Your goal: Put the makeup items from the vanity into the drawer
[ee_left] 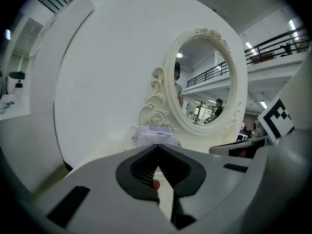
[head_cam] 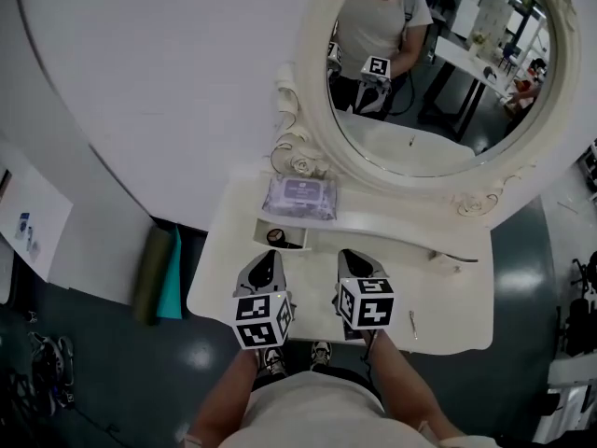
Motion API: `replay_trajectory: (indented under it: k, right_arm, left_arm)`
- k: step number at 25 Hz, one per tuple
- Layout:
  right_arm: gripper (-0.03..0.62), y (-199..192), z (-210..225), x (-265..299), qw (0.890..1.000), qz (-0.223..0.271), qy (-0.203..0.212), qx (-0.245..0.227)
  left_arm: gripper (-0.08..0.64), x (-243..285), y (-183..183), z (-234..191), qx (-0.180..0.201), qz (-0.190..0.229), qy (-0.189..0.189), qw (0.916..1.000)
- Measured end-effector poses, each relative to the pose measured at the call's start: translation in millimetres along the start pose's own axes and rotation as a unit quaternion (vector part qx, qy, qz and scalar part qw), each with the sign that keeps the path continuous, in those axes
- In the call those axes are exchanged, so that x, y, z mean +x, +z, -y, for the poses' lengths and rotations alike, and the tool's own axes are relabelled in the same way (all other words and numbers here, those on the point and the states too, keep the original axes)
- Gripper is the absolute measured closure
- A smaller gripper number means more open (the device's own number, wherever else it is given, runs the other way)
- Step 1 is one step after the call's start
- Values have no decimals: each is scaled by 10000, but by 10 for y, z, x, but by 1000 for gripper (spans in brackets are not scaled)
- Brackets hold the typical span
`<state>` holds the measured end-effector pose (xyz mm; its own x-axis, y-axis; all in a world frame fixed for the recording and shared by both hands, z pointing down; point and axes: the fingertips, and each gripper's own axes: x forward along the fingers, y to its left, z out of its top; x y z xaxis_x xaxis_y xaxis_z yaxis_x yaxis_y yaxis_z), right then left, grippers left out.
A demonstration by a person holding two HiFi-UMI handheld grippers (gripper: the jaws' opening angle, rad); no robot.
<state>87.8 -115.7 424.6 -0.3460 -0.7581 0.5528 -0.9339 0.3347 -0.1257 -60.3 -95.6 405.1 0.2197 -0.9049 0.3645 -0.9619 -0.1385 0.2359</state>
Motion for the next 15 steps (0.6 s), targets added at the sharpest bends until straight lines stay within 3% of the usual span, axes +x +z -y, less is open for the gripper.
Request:
replay_trajectory:
  k: [15]
  right_arm:
    - [571,-140,242,-155,9997,-7,-133,193]
  left_arm:
    - [551,26,-134,256,203,-151,-134,9996]
